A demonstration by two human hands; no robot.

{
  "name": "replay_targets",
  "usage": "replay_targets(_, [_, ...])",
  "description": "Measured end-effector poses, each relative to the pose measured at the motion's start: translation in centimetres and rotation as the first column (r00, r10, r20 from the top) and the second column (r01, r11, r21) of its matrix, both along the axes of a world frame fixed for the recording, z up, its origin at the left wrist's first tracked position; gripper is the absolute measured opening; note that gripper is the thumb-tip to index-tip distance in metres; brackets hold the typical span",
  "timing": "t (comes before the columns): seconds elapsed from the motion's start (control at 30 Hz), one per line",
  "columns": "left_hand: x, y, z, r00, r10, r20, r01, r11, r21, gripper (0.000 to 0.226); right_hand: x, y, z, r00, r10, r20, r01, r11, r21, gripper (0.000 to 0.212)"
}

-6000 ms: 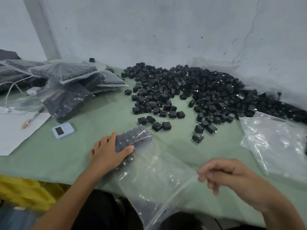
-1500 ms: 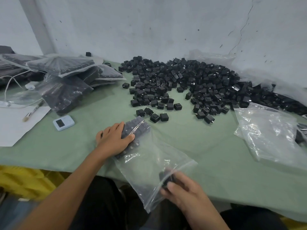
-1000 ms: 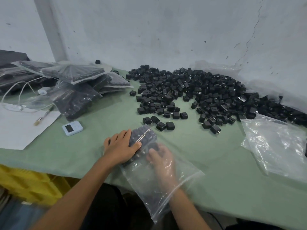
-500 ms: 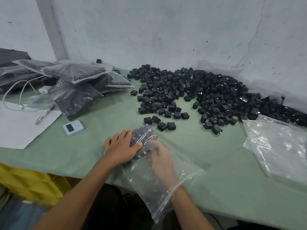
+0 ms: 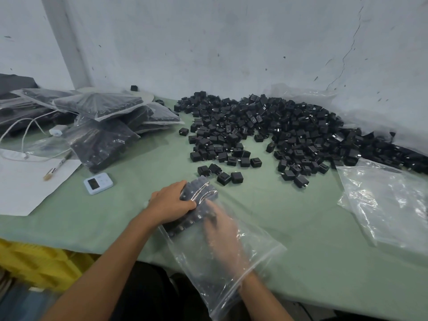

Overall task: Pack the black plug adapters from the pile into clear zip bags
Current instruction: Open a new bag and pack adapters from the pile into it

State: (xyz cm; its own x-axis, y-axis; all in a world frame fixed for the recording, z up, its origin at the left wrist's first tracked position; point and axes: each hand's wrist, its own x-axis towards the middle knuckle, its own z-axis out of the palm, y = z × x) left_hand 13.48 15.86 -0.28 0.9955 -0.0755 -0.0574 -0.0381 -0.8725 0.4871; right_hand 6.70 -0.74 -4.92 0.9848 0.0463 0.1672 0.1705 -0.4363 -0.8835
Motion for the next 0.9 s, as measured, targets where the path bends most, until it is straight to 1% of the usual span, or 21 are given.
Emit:
replay_targets(0.1, [0.2, 0.4, 0.0, 0.999, -0.031, -0.034, 0.032, 0.999, 0.013, 0.027, 0.3, 0.0, -0.5, 1.0, 0.0, 0.002, 0.0, 0.999, -0.035, 0.047])
replay_targets(0.17, [0.4, 0.1, 0.0, 0.998, -0.014, -0.056, 0.015, 1.0, 0.018, 0.036, 0.4, 0.0, -0.7, 1.0, 0.0, 0.022, 0.002, 0.998, -0.063, 0.049])
replay_targets(0.27, [0.4, -0.9, -0.5, 0.994, 0.108, -0.033, -0.107, 0.993, 0.039, 0.077, 0.6, -0.1, -0.6, 0.998, -0.004, 0.059, 0.01, 0.996, -0.088, 0.049])
replay_targets(0.33, [0.5, -1.3, -0.9, 0.989, 0.148, -0.013, -0.147, 0.988, 0.044, 0.09, 0.1, 0.0, 0.1, 0.997, 0.024, 0.067, -0.022, 1.0, -0.02, 0.045])
replay_targets(0.37, [0.6, -1.2, -1.0, 0.989, 0.146, -0.017, -0.145, 0.988, 0.051, 0.092, 0.0, 0.1, 0.7, 0.998, 0.045, 0.044, -0.046, 0.999, 0.015, 0.043])
replay_targets(0.4, [0.6, -1.1, -1.1, 0.99, 0.136, -0.025, -0.134, 0.989, 0.065, 0.092, -0.2, 0.1, 1.2, 0.998, 0.063, 0.003, -0.063, 0.998, 0.002, 0.044])
replay_targets(0.47, [0.8, -0.9, -1.2, 0.992, 0.12, -0.04, -0.116, 0.989, 0.093, 0.089, -0.4, -0.3, 2.0, 0.993, 0.068, -0.098, -0.083, 0.983, -0.162, 0.049])
replay_targets(0.5, [0.9, -0.9, -1.3, 0.992, 0.116, -0.043, -0.111, 0.989, 0.102, 0.086, -1.0, -0.9, 2.2, 0.986, 0.079, -0.147, -0.11, 0.97, -0.218, 0.052])
replay_targets(0.53, [0.9, -0.8, -1.3, 0.993, 0.112, -0.043, -0.106, 0.988, 0.111, 0.083, -1.9, -1.8, 2.6, 0.974, 0.12, -0.19, -0.162, 0.962, -0.218, 0.054])
replay_targets(0.57, [0.9, -0.8, -1.4, 0.994, 0.105, -0.043, -0.099, 0.987, 0.123, 0.081, -3.2, -3.0, 3.3, 0.956, 0.196, -0.22, -0.235, 0.957, -0.171, 0.054])
replay_targets(0.6, [0.9, -0.8, -1.5, 0.994, 0.098, -0.039, -0.092, 0.987, 0.134, 0.078, -4.6, -4.6, 4.0, 0.925, 0.3, -0.232, -0.327, 0.941, -0.084, 0.05])
replay_targets(0.67, [1.1, -0.7, -1.8, 0.996, 0.092, -0.017, -0.089, 0.986, 0.139, 0.07, -7.1, -8.9, 5.9, 0.813, 0.502, -0.295, -0.506, 0.86, 0.065, 0.036])
replay_targets(0.73, [1.3, -0.5, -2.1, 0.995, 0.097, -0.016, -0.093, 0.985, 0.145, 0.073, -8.3, -13.4, 8.3, 0.687, 0.613, -0.39, -0.589, 0.784, 0.195, 0.025])
replay_targets(0.77, [1.4, -0.5, -2.2, 0.995, 0.099, -0.017, -0.095, 0.984, 0.153, 0.078, -8.1, -15.5, 9.2, 0.675, 0.624, -0.393, -0.578, 0.779, 0.244, 0.022])
replay_targets(0.8, [1.5, -0.5, -2.4, 0.995, 0.102, -0.014, -0.098, 0.982, 0.161, 0.081, -7.3, -17.2, 9.9, 0.716, 0.59, -0.374, -0.527, 0.807, 0.264, 0.021])
replay_targets(0.83, [1.5, -0.4, -2.5, 0.995, 0.103, -0.007, -0.1, 0.981, 0.164, 0.082, -6.0, -18.6, 10.1, 0.794, 0.502, -0.342, -0.442, 0.864, 0.241, 0.019])
replay_targets(0.87, [1.6, -0.4, -2.5, 0.995, 0.103, 0.0, -0.102, 0.981, 0.163, 0.081, -4.0, -19.5, 10.2, 0.878, 0.371, -0.303, -0.331, 0.927, 0.177, 0.02])
replay_targets(0.9, [1.6, -0.4, -2.6, 0.995, 0.103, 0.002, -0.102, 0.981, 0.163, 0.08, -1.7, -20.3, 9.9, 0.943, 0.206, -0.259, -0.19, 0.978, 0.087, 0.022])
